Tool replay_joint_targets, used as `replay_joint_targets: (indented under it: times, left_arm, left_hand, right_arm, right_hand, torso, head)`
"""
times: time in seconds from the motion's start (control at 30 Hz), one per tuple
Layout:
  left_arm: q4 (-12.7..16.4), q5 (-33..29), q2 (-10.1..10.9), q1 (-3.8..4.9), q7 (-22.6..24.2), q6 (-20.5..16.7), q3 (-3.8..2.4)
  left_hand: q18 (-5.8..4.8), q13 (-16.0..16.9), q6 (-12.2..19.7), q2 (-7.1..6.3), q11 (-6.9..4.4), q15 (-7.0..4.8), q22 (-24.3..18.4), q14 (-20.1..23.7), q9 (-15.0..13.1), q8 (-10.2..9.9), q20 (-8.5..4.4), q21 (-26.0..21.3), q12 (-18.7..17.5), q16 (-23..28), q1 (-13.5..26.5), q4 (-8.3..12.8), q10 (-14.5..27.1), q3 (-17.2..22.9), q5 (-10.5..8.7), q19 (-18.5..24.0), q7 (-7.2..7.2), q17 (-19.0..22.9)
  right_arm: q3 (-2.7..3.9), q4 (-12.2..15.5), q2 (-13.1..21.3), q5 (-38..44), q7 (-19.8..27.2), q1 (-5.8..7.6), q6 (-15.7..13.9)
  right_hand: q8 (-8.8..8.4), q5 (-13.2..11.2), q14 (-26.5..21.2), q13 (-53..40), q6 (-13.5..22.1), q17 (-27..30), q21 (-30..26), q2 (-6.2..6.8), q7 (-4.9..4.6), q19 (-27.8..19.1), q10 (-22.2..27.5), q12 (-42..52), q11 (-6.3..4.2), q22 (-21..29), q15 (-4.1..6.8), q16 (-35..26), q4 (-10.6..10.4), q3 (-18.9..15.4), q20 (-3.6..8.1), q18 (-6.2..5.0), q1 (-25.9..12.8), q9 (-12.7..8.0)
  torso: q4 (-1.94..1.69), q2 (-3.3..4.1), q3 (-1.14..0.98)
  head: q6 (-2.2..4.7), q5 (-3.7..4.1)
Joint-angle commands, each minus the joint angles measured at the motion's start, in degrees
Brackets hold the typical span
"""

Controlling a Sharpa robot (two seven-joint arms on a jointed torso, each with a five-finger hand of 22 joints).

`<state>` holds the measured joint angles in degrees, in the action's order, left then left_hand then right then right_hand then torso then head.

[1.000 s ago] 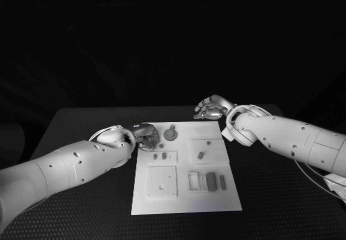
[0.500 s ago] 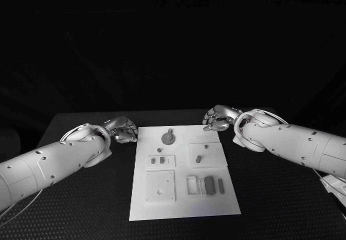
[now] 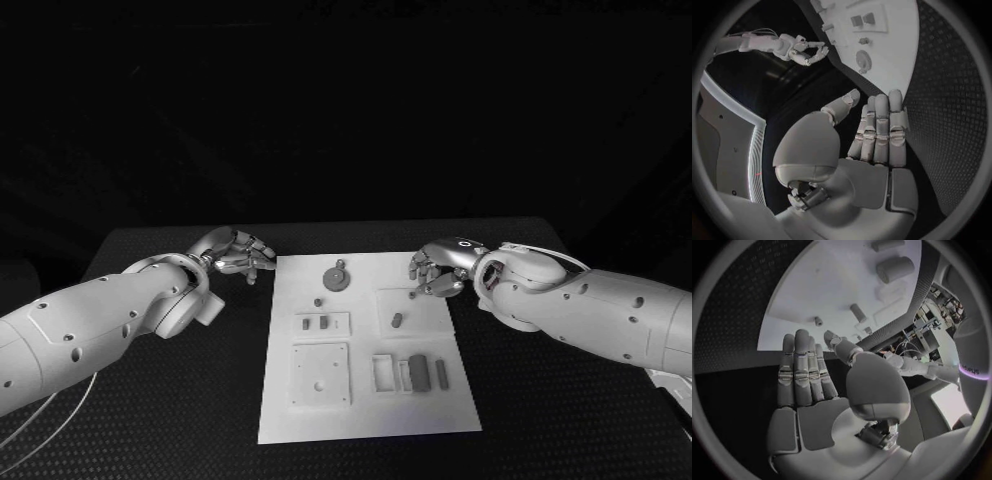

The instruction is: Assemble the parts on the task board

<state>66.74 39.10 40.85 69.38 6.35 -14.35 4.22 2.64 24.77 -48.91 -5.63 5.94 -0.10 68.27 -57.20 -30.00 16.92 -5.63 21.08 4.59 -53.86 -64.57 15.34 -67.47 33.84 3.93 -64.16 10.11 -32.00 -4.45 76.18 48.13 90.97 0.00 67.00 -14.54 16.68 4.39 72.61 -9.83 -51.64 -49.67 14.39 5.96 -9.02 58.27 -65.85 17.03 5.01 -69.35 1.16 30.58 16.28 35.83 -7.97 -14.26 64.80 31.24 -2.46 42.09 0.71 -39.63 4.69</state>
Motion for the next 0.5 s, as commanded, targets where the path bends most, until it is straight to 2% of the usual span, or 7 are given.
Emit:
replay_joint_targets:
  times: [0.03,0.1,0.2,0.5]
  left_arm:
    - [0.56,-5.30,0.14,0.06,2.62,0.63,-0.04]
    - [0.66,-6.23,0.29,0.06,2.79,0.56,-0.04]
    - [0.61,-7.57,0.40,0.06,2.95,0.73,-0.04]
    - [0.34,-8.54,0.38,0.06,2.84,0.96,-0.04]
  left_hand:
    - [1.89,0.02,-0.04,0.13,0.27,0.40,-0.36,0.49,-0.08,0.28,0.29,-0.82,-0.62,0.88,0.70,0.08,0.87,-0.35,-0.07,0.67,0.16,0.18]
    - [1.79,-0.16,-0.01,0.19,0.59,0.69,-0.73,0.83,-0.11,0.28,0.51,-1.51,-0.82,1.63,0.81,0.13,1.70,-0.34,-0.06,1.03,0.17,0.32]
    - [1.77,-0.29,-0.01,0.22,0.80,0.92,-1.12,0.98,-0.15,0.30,0.74,-2.21,-0.77,2.42,0.89,0.18,2.22,-0.33,-0.06,1.22,0.17,0.43]
    - [1.79,-0.31,0.19,0.27,0.83,0.98,-1.32,0.89,-0.14,0.20,0.83,-2.57,-0.66,2.83,1.11,0.12,2.29,-0.45,-0.04,1.14,0.25,0.41]
  right_arm:
    - [-0.38,-0.01,0.01,7.31,-1.75,-0.31,-1.22]
    - [-0.54,0.02,-0.16,7.50,-2.02,-0.91,-1.53]
    - [-0.55,0.12,-0.57,7.84,-2.07,-1.51,-1.50]
    - [-0.59,-1.16,-1.90,7.91,-1.86,-2.50,-1.69]
  right_hand:
    - [-0.07,0.18,0.84,0.37,-0.37,-0.38,0.24,0.38,-0.07,0.92,-0.36,-1.14,0.12,-0.19,-0.03,0.49,0.05,0.08,0.06,-0.74,0.47,-0.22]
    - [-0.16,0.17,1.57,0.64,-0.40,-0.76,0.51,0.43,-0.09,1.79,-0.53,-1.87,0.09,-0.41,0.05,1.08,0.04,0.04,0.35,-0.74,0.52,-0.42]
    - [-0.33,0.18,2.09,1.02,-0.37,-1.34,0.71,0.47,-0.15,2.69,-0.82,-2.90,0.07,-0.70,0.08,1.89,0.08,0.00,0.74,-0.74,0.64,-0.73]
    - [-0.38,0.17,2.08,1.26,-0.46,-1.66,0.63,0.47,-0.14,2.92,-1.20,-3.59,0.09,-0.88,0.08,2.26,0.12,-0.04,0.83,-0.74,0.72,-0.94]
  torso:
    - [-0.03,-0.02,0.01]
    - [-0.11,-0.01,-0.03]
    - [-0.04,0.06,-0.08]
    - [0.00,0.08,-0.11]
  head:
    - [0.00,-0.04]
    - [-0.07,-0.04]
    - [-0.16,-0.26]
    - [-0.46,-0.41]
